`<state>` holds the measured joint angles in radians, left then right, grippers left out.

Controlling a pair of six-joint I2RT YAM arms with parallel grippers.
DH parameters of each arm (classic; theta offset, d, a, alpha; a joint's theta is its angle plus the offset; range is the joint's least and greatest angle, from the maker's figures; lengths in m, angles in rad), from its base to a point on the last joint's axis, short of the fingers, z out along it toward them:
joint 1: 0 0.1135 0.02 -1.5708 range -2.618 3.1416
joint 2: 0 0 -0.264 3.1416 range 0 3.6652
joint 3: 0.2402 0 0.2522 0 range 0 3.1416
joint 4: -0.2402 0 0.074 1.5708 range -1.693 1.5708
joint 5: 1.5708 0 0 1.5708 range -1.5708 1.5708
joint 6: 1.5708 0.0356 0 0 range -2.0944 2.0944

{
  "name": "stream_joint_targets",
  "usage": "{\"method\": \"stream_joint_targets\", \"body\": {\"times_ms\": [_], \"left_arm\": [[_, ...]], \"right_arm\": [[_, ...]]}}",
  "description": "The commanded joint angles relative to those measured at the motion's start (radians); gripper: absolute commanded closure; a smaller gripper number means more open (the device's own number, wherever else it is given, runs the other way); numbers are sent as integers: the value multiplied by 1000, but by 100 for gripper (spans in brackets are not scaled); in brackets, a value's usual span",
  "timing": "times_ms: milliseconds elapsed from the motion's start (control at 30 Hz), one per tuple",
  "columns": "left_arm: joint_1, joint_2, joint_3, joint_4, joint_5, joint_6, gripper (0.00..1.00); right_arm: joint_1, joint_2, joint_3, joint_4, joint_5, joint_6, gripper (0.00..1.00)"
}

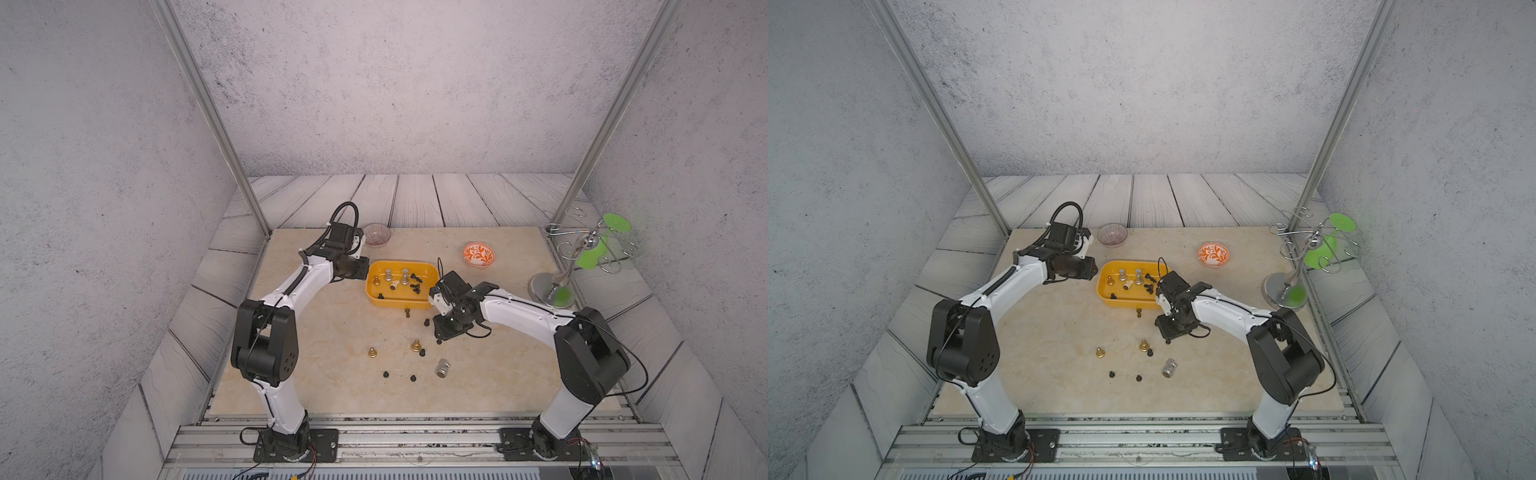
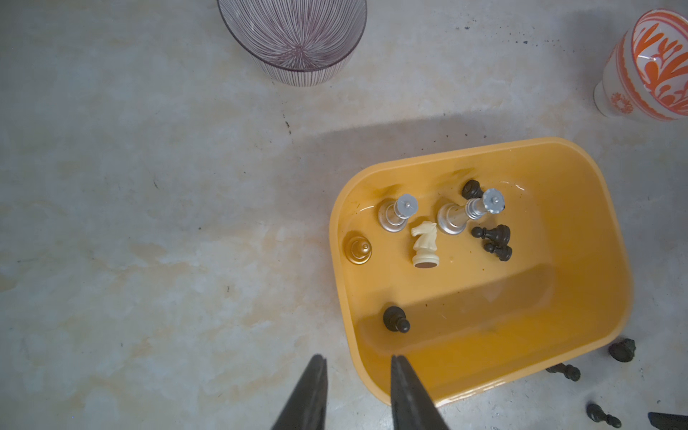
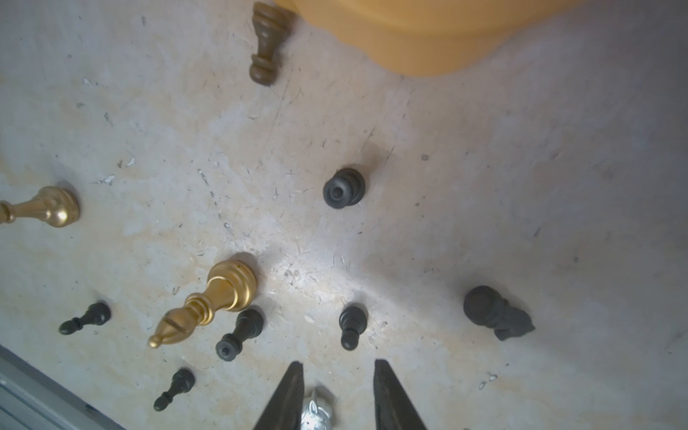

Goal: Put the chess pieces into the storage box
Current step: Pick up the chess piece at the center of the board.

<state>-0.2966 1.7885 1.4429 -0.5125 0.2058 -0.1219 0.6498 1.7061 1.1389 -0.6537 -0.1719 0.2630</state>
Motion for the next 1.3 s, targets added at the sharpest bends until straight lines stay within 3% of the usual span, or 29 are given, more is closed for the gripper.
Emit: {"method": "stream_joint_targets", "body": {"times_ms": [0,367,767,1100,1267], "left_arm": [[8,-34,-9,4,13,-8,67],[8,-28,-9,5,24,-11,67],[8,-26,-8,-1,37,-13,67],[8,-29,-8,-11,34,-10,67],[8,-34,-8,-11,32,-8,67]], "right_arm": [[10,46,27,-6,25,21,67],[21,93,18,16,45,36,69],[24,118,12,19,58,43,77],[24,114,5,15,60,46,90],[22,85,15,-6,63,43,91]]}}
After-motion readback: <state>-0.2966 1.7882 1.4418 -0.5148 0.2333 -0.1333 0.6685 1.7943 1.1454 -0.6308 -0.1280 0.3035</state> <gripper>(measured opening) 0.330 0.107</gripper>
